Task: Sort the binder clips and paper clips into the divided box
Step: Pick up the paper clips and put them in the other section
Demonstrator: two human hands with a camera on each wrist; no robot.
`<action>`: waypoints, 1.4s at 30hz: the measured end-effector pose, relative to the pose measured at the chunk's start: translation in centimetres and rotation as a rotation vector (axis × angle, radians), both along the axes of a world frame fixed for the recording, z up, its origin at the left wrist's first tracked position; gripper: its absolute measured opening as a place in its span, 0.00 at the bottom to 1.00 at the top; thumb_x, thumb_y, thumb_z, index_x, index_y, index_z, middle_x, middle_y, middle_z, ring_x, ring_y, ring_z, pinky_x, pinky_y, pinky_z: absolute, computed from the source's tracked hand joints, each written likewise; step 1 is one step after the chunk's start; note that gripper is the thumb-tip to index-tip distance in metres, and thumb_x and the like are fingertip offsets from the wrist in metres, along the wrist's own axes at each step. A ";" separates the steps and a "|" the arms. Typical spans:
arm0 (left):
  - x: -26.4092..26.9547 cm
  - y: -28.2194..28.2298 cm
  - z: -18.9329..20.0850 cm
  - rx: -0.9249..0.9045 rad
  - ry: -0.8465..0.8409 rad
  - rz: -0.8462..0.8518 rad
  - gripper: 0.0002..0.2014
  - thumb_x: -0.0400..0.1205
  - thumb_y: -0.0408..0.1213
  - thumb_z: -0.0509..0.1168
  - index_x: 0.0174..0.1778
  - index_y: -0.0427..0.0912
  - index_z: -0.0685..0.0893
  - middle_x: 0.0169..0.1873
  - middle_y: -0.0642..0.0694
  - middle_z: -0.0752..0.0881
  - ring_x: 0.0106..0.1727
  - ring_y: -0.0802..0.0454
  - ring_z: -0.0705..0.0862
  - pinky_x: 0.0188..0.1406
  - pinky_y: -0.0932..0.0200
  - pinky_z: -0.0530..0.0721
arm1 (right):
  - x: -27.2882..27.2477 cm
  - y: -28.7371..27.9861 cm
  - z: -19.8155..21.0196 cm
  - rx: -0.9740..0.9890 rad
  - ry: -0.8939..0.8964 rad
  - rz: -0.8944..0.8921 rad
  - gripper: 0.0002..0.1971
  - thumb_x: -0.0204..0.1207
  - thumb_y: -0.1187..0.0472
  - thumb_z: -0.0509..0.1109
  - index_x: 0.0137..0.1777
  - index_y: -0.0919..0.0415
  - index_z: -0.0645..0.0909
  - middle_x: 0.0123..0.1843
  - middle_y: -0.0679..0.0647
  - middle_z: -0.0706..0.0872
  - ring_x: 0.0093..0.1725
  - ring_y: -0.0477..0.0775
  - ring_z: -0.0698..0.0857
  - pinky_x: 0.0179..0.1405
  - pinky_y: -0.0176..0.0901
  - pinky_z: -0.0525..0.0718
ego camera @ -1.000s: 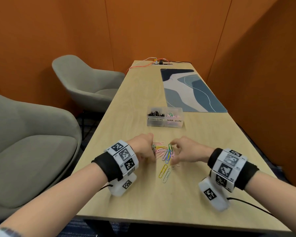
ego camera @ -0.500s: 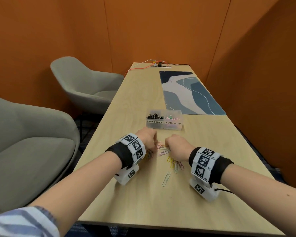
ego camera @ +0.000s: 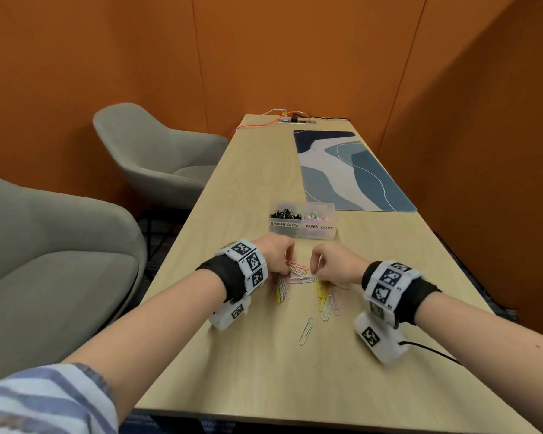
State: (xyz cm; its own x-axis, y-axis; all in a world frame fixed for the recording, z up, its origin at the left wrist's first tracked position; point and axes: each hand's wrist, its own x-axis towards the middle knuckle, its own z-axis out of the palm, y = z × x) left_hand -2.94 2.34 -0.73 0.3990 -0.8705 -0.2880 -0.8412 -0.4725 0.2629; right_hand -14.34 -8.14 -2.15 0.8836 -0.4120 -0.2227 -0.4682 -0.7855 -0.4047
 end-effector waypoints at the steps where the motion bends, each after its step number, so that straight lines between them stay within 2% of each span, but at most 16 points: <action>1: 0.2 0.0 0.0 -0.001 -0.005 -0.009 0.18 0.76 0.33 0.70 0.62 0.37 0.80 0.57 0.39 0.86 0.54 0.42 0.84 0.45 0.58 0.80 | -0.1 -0.5 0.3 0.137 -0.023 -0.063 0.09 0.70 0.74 0.66 0.42 0.60 0.81 0.33 0.49 0.80 0.35 0.51 0.80 0.29 0.34 0.75; 4: 0.8 0.2 0.0 -0.009 0.028 -0.016 0.16 0.76 0.31 0.70 0.60 0.37 0.80 0.47 0.42 0.83 0.44 0.43 0.84 0.38 0.57 0.82 | -0.4 -1.9 1.9 0.430 -0.096 -0.160 0.10 0.69 0.79 0.64 0.42 0.64 0.79 0.31 0.61 0.80 0.27 0.53 0.77 0.25 0.37 0.73; 7: 1.3 0.1 -0.1 -0.027 0.025 -0.027 0.14 0.76 0.31 0.70 0.58 0.36 0.82 0.46 0.44 0.82 0.44 0.46 0.82 0.39 0.58 0.82 | 0.8 -3.3 4.3 0.429 -0.251 -0.228 0.11 0.69 0.82 0.63 0.42 0.66 0.78 0.29 0.61 0.80 0.25 0.54 0.76 0.23 0.36 0.74; 9: 1.7 0.0 -0.3 -0.033 0.038 -0.029 0.09 0.76 0.31 0.69 0.52 0.35 0.85 0.44 0.44 0.85 0.43 0.48 0.82 0.34 0.63 0.80 | 2.4 -4.6 5.5 0.355 -0.381 -0.312 0.11 0.70 0.81 0.64 0.42 0.66 0.79 0.30 0.59 0.81 0.26 0.51 0.78 0.23 0.33 0.77; 11: 2.1 -0.2 -0.7 -0.044 0.098 -0.006 0.03 0.76 0.29 0.70 0.43 0.39 0.85 0.37 0.48 0.84 0.35 0.52 0.82 0.28 0.67 0.81 | 4.3 -5.9 6.1 0.247 -0.469 -0.399 0.12 0.71 0.78 0.65 0.41 0.61 0.80 0.36 0.56 0.82 0.31 0.50 0.82 0.32 0.37 0.82; 13: 2.4 -0.3 -1.1 -0.063 0.141 0.007 0.05 0.75 0.28 0.69 0.38 0.42 0.83 0.34 0.49 0.83 0.30 0.58 0.81 0.23 0.70 0.81 | 5.8 -6.9 5.9 0.159 -0.501 -0.431 0.15 0.73 0.77 0.63 0.35 0.55 0.79 0.39 0.52 0.82 0.42 0.54 0.84 0.49 0.47 0.86; 16: 2.9 -0.4 -1.1 -0.088 0.215 0.016 0.04 0.75 0.27 0.68 0.39 0.41 0.84 0.29 0.52 0.82 0.26 0.61 0.80 0.19 0.76 0.78 | 6.9 -7.3 5.0 0.121 -0.402 -0.369 0.18 0.73 0.77 0.61 0.32 0.52 0.77 0.36 0.49 0.80 0.48 0.56 0.81 0.60 0.52 0.83; 20: 3.7 -1.0 0.8 -0.176 0.370 0.076 0.10 0.75 0.23 0.65 0.32 0.42 0.80 0.25 0.48 0.83 0.18 0.62 0.83 0.25 0.69 0.86 | 6.4 -7.3 4.3 0.036 -0.366 -0.276 0.13 0.73 0.75 0.61 0.45 0.60 0.85 0.51 0.58 0.86 0.53 0.55 0.81 0.52 0.44 0.79; 23: 4.3 -2.8 2.9 -0.321 0.410 0.144 0.12 0.75 0.21 0.64 0.31 0.42 0.79 0.25 0.45 0.83 0.17 0.59 0.83 0.27 0.64 0.87 | 4.4 -6.2 3.9 -0.007 -0.417 -0.236 0.17 0.71 0.75 0.57 0.43 0.57 0.84 0.52 0.58 0.88 0.53 0.57 0.84 0.51 0.44 0.79; 25: 4.7 -4.6 4.1 -0.403 0.372 0.197 0.11 0.76 0.23 0.65 0.32 0.42 0.79 0.27 0.45 0.84 0.17 0.59 0.83 0.26 0.65 0.87 | 2.3 -5.1 3.2 -0.014 -0.336 -0.155 0.17 0.70 0.75 0.57 0.42 0.56 0.84 0.52 0.59 0.89 0.55 0.58 0.84 0.53 0.45 0.80; 28: 4.7 -7.3 4.9 -0.457 0.358 0.268 0.09 0.77 0.24 0.64 0.34 0.41 0.78 0.26 0.45 0.84 0.14 0.62 0.82 0.22 0.68 0.86 | -0.4 -3.4 1.4 0.047 -0.079 0.110 0.18 0.72 0.73 0.59 0.58 0.59 0.80 0.63 0.58 0.84 0.64 0.57 0.80 0.63 0.45 0.78; 30: 4.6 -8.9 4.7 -0.429 0.357 0.288 0.09 0.78 0.24 0.64 0.34 0.40 0.77 0.27 0.43 0.84 0.16 0.57 0.83 0.30 0.60 0.90 | -0.9 -2.2 0.2 0.039 0.007 0.269 0.24 0.75 0.62 0.66 0.73 0.59 0.71 0.72 0.55 0.77 0.71 0.54 0.75 0.73 0.45 0.72; 33: 3.9 -10.6 4.4 -0.361 0.305 0.281 0.07 0.77 0.23 0.67 0.36 0.38 0.79 0.31 0.38 0.85 0.32 0.43 0.87 0.52 0.43 0.90 | -0.7 -1.4 -1.2 0.026 0.044 0.355 0.38 0.69 0.41 0.70 0.77 0.51 0.65 0.76 0.49 0.75 0.73 0.51 0.75 0.75 0.51 0.73; 34: 3.6 -10.8 4.4 -0.346 0.269 0.265 0.04 0.76 0.25 0.70 0.40 0.35 0.82 0.35 0.35 0.88 0.39 0.41 0.89 0.54 0.43 0.89 | -0.7 -1.4 -1.4 -0.008 0.055 0.364 0.38 0.69 0.40 0.71 0.77 0.51 0.65 0.75 0.49 0.76 0.73 0.52 0.75 0.73 0.53 0.74; 36: 3.4 -11.0 4.1 -0.335 0.224 0.260 0.11 0.74 0.28 0.73 0.51 0.29 0.85 0.43 0.32 0.90 0.51 0.38 0.90 0.55 0.43 0.89 | -0.7 -1.2 -1.6 -0.123 0.046 0.402 0.35 0.70 0.45 0.72 0.76 0.53 0.68 0.73 0.53 0.78 0.72 0.55 0.76 0.71 0.52 0.75; 42: 2.6 -9.3 4.9 -0.355 0.078 0.200 0.12 0.78 0.38 0.70 0.52 0.33 0.86 0.39 0.40 0.88 0.38 0.46 0.85 0.49 0.52 0.89 | -0.3 0.4 -1.0 -0.316 -0.059 0.440 0.21 0.74 0.63 0.67 0.68 0.57 0.79 0.59 0.60 0.83 0.61 0.60 0.81 0.58 0.48 0.77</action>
